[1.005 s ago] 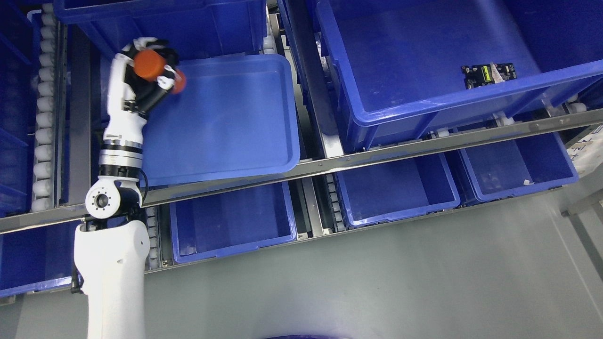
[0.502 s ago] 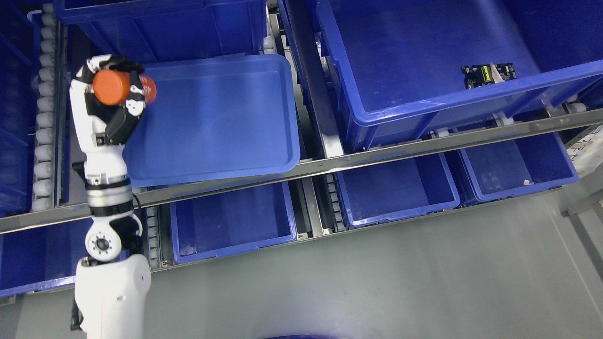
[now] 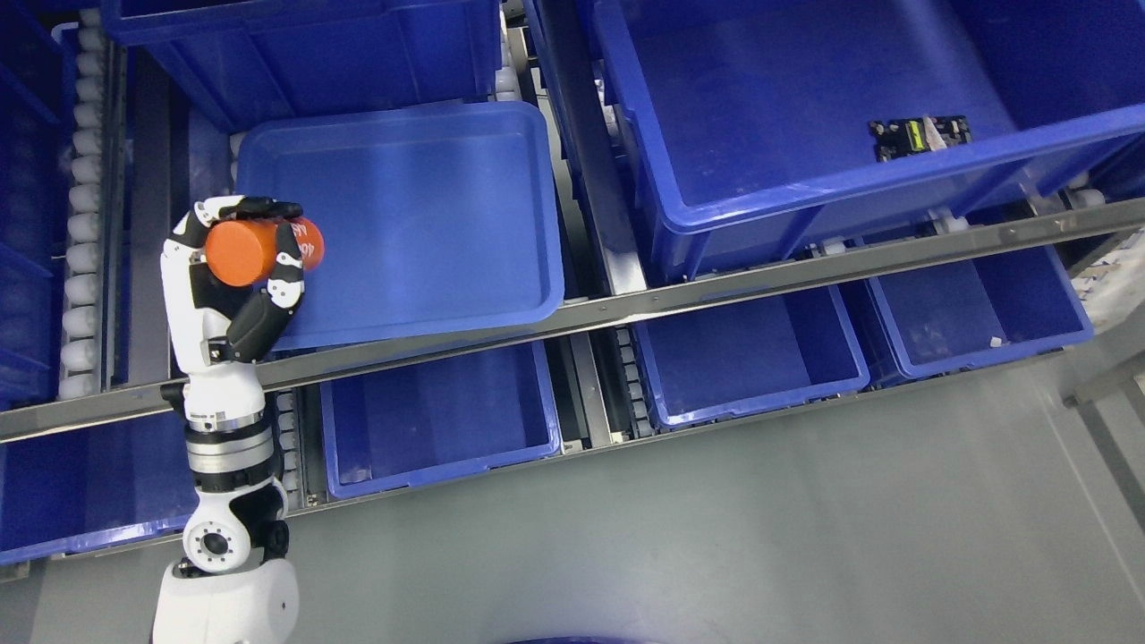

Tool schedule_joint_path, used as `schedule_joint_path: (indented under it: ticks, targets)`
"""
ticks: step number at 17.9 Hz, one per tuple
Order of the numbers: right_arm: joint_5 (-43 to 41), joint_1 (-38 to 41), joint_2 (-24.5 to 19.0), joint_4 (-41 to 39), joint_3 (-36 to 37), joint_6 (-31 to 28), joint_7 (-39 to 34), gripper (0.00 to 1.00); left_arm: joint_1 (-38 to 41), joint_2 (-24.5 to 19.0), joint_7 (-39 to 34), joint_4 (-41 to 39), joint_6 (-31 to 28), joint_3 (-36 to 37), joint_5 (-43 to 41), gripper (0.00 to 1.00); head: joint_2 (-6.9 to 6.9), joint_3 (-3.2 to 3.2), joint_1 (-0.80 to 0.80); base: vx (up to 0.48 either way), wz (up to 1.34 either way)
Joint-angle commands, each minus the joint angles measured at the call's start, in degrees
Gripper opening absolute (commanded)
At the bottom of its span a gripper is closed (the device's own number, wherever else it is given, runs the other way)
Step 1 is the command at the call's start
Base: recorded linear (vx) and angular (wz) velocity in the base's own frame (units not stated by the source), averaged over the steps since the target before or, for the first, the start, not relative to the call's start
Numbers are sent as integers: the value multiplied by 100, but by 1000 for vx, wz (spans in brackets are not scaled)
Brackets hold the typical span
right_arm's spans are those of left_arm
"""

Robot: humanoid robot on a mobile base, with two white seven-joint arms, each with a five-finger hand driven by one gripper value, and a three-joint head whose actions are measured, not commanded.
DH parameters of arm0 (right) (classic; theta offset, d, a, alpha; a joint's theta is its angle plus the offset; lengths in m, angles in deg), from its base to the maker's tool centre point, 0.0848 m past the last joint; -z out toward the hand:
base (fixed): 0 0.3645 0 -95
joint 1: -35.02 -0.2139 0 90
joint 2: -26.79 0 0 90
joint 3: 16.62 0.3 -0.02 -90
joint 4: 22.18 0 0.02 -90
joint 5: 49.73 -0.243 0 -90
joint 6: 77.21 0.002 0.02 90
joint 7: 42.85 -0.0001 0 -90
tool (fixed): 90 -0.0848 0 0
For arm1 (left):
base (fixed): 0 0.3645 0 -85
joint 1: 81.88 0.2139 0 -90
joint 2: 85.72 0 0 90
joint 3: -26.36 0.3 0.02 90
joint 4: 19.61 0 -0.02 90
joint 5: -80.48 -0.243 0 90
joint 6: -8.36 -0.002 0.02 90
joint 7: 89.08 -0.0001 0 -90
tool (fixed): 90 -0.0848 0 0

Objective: Grab orange capacitor from left shelf to right desk
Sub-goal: 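Lift the orange capacitor out of the bin with the left hand, then hold the capacitor in the left hand while turning toward the steel table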

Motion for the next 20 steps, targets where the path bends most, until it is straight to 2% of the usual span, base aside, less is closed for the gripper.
schedule_joint_path:
  ticks: [1,10,20]
  targets:
    - [17,117,100,-99,97,2,-7,100,197,-84,-19,-283,-49,248,18,7,0,0,0,-35,-100]
    - [17,117,100,-99,97,2,-7,100,170,-84,-10,-292,-40,134,97,7,0,0,0,-124,-194]
    - [17,117,100,-99,97,2,-7,100,179,-84,8,-283,-84,222,115,7,0,0,0,-39,-785]
